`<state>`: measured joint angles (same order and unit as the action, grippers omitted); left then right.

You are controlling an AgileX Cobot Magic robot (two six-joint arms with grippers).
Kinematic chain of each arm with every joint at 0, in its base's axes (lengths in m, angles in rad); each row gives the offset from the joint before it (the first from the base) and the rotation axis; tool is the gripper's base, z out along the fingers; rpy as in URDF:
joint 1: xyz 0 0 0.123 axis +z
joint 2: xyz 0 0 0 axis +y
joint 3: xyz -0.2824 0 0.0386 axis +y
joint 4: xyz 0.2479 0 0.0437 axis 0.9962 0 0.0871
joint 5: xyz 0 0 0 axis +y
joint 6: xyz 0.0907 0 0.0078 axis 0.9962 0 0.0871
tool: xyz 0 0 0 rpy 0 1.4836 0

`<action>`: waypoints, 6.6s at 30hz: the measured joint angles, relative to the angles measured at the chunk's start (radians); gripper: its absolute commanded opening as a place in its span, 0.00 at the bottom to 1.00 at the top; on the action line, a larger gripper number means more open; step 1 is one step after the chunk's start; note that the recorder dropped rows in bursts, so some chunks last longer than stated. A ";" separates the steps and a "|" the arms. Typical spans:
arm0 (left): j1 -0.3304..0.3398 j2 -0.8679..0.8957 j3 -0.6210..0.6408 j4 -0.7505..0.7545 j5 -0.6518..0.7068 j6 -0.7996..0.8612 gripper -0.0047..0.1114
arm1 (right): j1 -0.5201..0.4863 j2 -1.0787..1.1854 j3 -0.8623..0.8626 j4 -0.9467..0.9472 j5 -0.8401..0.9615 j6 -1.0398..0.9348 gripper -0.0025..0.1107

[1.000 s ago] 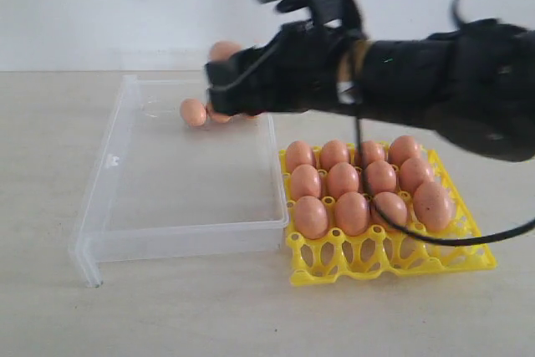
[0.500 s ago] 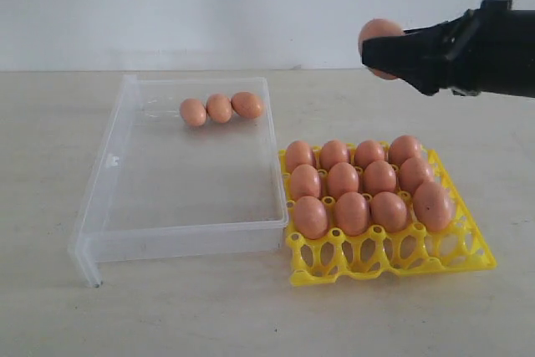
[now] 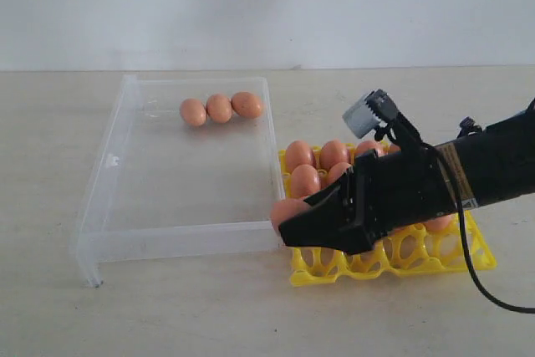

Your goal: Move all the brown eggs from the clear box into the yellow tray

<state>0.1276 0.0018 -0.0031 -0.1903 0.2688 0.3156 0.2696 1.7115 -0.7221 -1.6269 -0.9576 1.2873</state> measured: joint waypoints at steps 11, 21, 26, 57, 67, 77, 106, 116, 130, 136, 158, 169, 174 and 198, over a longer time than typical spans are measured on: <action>0.000 0.000 0.000 0.000 0.000 0.000 0.00 | 0.040 0.000 0.008 0.015 0.171 -0.049 0.02; 0.000 0.000 0.000 0.000 0.000 0.000 0.00 | 0.040 0.007 0.008 0.000 0.257 -0.076 0.02; 0.000 0.000 0.000 0.000 0.000 0.000 0.00 | 0.040 0.048 0.010 -0.004 0.243 -0.072 0.02; 0.000 0.000 0.000 0.000 0.000 0.000 0.00 | 0.040 0.043 0.011 -0.004 0.279 -0.044 0.45; 0.000 0.000 0.000 0.000 0.000 0.000 0.00 | 0.040 0.043 0.011 0.017 0.257 -0.005 0.49; 0.000 0.000 0.000 0.000 0.000 0.000 0.00 | 0.040 0.043 0.011 0.019 0.264 0.004 0.51; 0.000 0.000 0.000 0.000 0.000 0.000 0.00 | 0.040 -0.160 0.005 -0.099 0.309 0.290 0.02; 0.000 0.000 0.000 0.000 0.000 0.000 0.00 | 0.228 -0.164 -0.227 -0.120 0.672 0.382 0.02; 0.000 0.000 0.000 0.000 0.000 0.000 0.00 | 0.565 0.225 -0.596 0.018 1.490 -0.382 0.02; 0.000 0.000 0.000 0.000 0.000 0.000 0.00 | 0.573 0.246 -0.712 0.727 1.563 -0.816 0.02; 0.000 0.000 0.000 0.000 0.000 0.000 0.00 | 0.408 0.624 -1.327 1.405 1.679 -1.380 0.48; 0.000 0.000 0.000 0.000 0.000 0.000 0.00 | 0.408 0.682 -1.329 1.189 1.607 -1.330 0.48; 0.000 0.000 0.000 0.000 0.000 0.000 0.00 | 0.408 0.684 -1.329 1.169 1.578 -1.305 0.54; 0.000 0.000 0.000 0.000 0.000 0.000 0.00 | 0.406 0.815 -1.336 0.873 1.544 -1.030 0.47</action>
<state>0.1276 0.0018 -0.0031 -0.1903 0.2688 0.3156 0.6756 2.5262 -2.0582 -0.7543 0.5861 0.2569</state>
